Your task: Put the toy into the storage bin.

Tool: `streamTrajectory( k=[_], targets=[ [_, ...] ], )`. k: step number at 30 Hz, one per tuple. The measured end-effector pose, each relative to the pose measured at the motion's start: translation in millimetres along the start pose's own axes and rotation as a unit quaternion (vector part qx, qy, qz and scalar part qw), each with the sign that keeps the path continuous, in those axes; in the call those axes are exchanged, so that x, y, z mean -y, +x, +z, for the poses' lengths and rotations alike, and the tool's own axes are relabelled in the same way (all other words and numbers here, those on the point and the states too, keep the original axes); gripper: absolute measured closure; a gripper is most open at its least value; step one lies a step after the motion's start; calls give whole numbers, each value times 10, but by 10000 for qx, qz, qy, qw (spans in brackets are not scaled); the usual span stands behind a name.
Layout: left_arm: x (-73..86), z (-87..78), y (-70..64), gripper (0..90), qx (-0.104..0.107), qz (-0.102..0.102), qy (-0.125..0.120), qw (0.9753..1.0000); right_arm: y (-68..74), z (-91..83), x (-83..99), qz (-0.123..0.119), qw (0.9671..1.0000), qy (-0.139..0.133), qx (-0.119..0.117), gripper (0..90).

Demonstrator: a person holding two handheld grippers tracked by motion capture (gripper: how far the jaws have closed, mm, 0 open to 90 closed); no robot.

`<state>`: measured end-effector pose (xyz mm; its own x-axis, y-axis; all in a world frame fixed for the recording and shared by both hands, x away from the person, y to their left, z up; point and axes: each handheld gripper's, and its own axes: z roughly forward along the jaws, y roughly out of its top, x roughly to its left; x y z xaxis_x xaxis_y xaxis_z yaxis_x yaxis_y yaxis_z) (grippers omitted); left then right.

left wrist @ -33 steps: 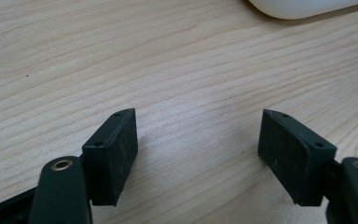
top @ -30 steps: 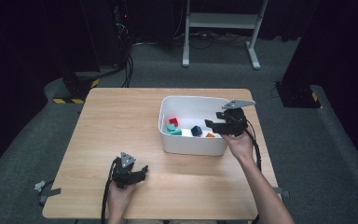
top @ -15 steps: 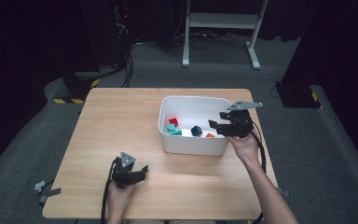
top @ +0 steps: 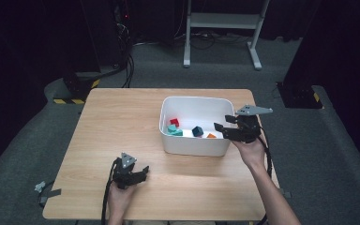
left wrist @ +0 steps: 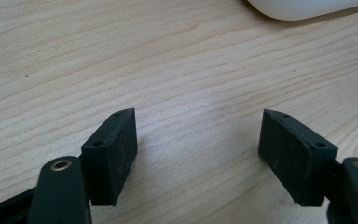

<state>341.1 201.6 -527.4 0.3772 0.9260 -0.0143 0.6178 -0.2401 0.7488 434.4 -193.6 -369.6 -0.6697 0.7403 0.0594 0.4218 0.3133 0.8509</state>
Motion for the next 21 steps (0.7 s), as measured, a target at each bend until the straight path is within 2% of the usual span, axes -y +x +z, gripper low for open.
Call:
streamTrajectory(
  k=[21],
  targets=[
    [0,3,-6,281,-18,12,-4,10000,-1,-154,135,52,9998,-169,-69,408]
  ],
)
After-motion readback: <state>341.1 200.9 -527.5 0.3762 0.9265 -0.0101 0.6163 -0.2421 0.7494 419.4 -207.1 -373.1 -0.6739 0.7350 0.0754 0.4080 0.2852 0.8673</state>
